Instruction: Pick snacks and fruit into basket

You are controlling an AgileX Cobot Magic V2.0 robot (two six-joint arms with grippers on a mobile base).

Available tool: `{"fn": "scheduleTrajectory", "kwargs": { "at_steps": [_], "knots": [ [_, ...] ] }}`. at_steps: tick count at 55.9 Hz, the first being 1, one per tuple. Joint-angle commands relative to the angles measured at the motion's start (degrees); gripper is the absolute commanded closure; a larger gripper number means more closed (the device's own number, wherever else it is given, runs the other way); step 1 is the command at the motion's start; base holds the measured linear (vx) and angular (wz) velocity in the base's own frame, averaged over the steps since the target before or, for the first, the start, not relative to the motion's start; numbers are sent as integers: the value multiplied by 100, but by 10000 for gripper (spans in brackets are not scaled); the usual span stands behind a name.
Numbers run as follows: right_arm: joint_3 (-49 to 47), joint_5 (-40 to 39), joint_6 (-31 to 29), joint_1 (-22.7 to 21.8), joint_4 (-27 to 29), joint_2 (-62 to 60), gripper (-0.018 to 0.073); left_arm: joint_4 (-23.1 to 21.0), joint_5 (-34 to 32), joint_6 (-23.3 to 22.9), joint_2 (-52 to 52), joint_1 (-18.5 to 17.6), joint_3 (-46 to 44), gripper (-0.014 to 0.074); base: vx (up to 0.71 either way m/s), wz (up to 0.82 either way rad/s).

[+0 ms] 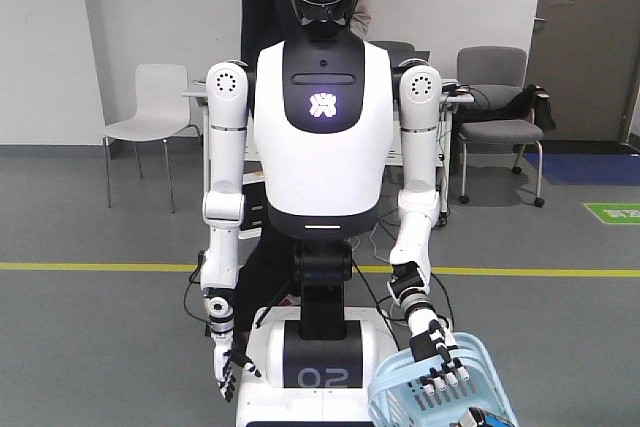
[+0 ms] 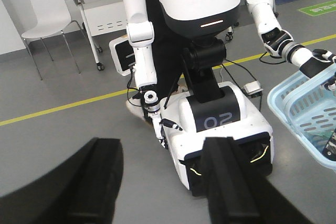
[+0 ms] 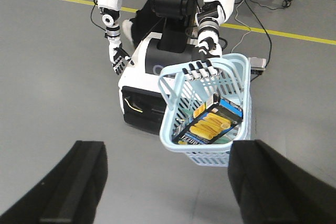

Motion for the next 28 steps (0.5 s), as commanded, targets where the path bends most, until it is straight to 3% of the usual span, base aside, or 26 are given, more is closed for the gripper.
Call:
{"fn": "scheduleTrajectory", "kwargs": {
  "at_steps": [1,28],
  "knots": [
    [-167,-430,-42,-33,23,2,23,-61,-304,-44,11,15,-183,159,-39,-3],
    [-167,-431,-42,-33,23,2,29,-61,-304,-44,11,15,-183,159,-38,0]
  ]
}}
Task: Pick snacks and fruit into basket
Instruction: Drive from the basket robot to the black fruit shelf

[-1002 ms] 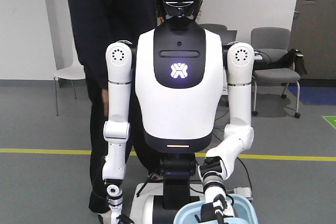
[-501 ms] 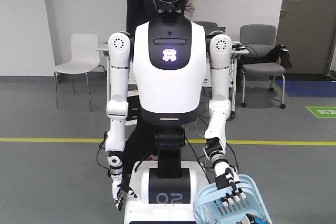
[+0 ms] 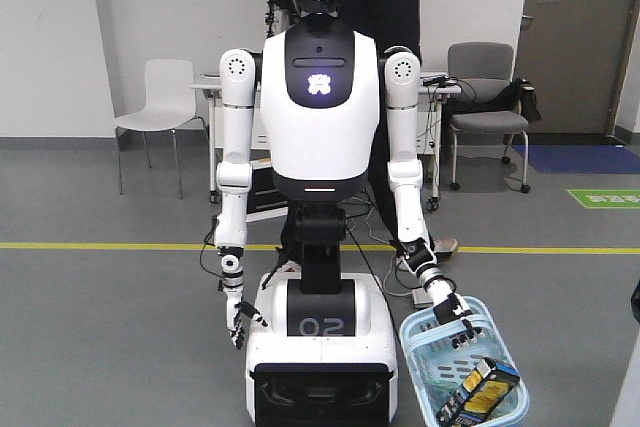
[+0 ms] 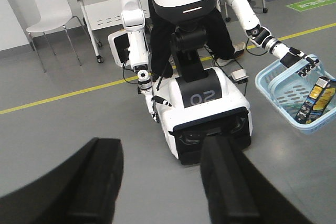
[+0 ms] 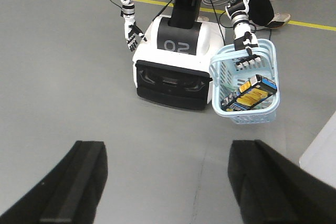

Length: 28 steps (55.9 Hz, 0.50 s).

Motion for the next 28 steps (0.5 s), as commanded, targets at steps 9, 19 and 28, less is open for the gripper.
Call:
{"fn": "scheduleTrajectory", "kwargs": {
  "at_steps": [9,19,28],
  "knots": [
    [-167,-432,-42,-33,23,2,29,-61,-311,-44,11,15,-183,159,-30,18],
    [-167,-432,-42,-33,23,2,29,-61,-311,-44,11,15,-183,159,-21,44],
    [-167,-432,-42,-33,23,2,29,-61,-311,-44,11,15,-183,159,-15,66]
  ]
}}
